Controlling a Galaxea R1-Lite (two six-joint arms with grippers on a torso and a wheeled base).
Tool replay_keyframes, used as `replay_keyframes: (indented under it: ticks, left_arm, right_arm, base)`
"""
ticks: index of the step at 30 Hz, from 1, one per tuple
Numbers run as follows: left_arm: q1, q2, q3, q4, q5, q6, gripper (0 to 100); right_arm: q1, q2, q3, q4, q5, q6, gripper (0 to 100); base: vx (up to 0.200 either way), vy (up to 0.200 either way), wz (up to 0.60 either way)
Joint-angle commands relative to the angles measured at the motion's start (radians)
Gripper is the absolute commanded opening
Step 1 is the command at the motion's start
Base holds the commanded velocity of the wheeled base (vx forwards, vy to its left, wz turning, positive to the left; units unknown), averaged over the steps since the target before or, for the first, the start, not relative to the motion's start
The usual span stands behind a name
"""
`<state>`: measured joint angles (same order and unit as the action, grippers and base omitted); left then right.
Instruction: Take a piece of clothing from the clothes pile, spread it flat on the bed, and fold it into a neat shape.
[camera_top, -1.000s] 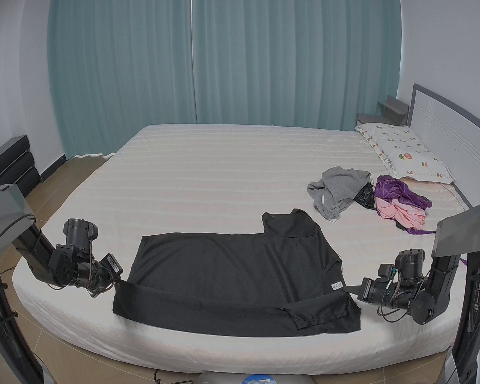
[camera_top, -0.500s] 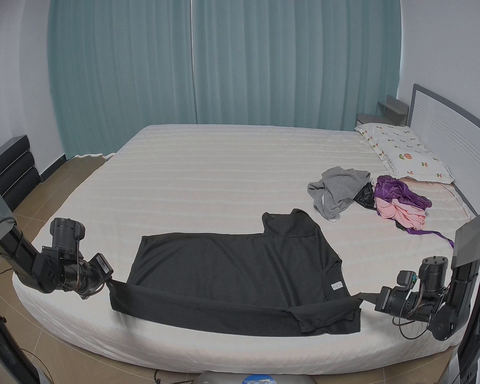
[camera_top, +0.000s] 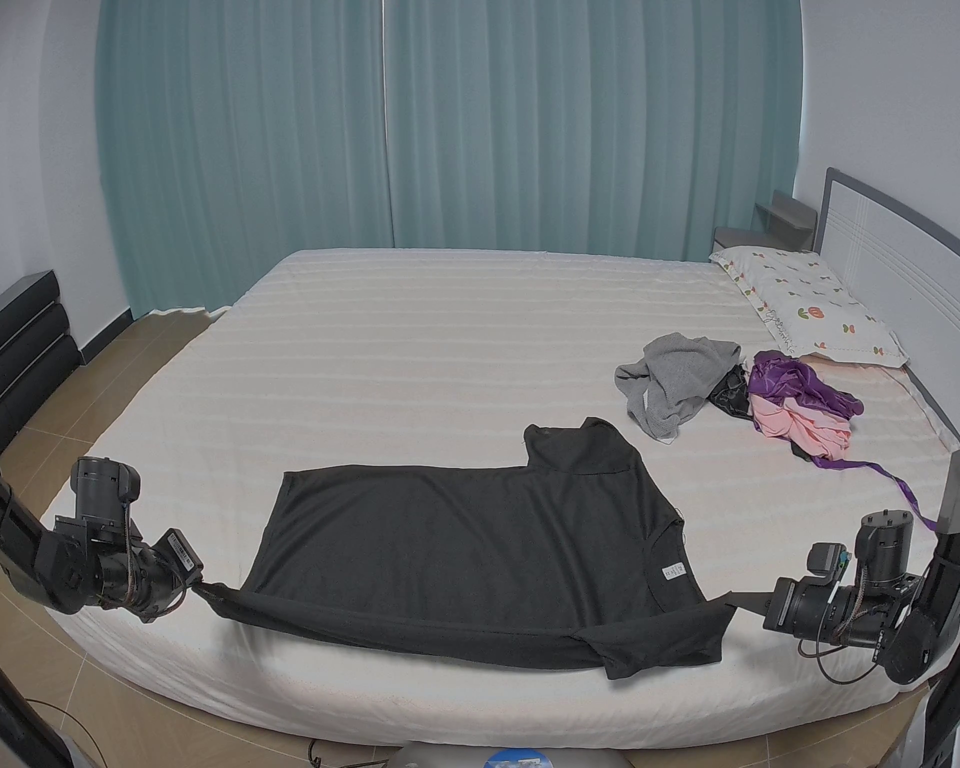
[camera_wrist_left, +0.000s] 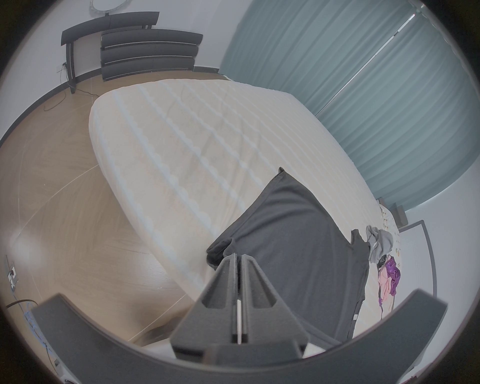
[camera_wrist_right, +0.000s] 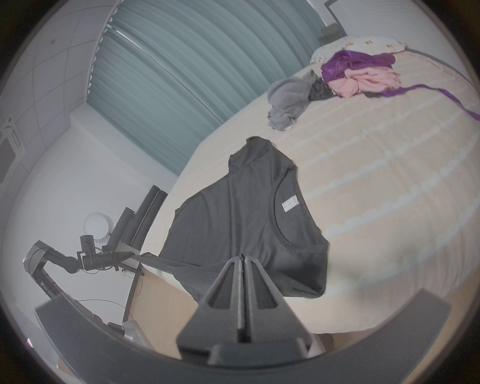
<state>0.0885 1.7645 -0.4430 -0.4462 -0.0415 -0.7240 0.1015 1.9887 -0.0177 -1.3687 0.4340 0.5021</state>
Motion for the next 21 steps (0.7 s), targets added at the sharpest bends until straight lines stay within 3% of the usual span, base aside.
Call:
replay_keyframes:
  ticks: [1,8,21]
  left_arm:
    - [0.007,-0.030,0.049,0.001,-0.003,0.015,0]
    - [0.008,-0.034,0.101,0.004,0.005,0.077,0]
    - [0.011,-0.063,0.138,0.007,0.009,0.081,0]
  right_arm:
    - [0.006,-0.099,0.018,0.013,-0.005,0.003,0]
    - [0.004,-0.100,0.018,-0.013,-0.009,0.003,0]
    - [0.006,-0.103,0.018,0.060,-0.011,-0.011,0]
  base:
    - [0.000,0.000,0.00]
    - [0.000,0.000,0.00]
    - [0.000,0.000,0.00]
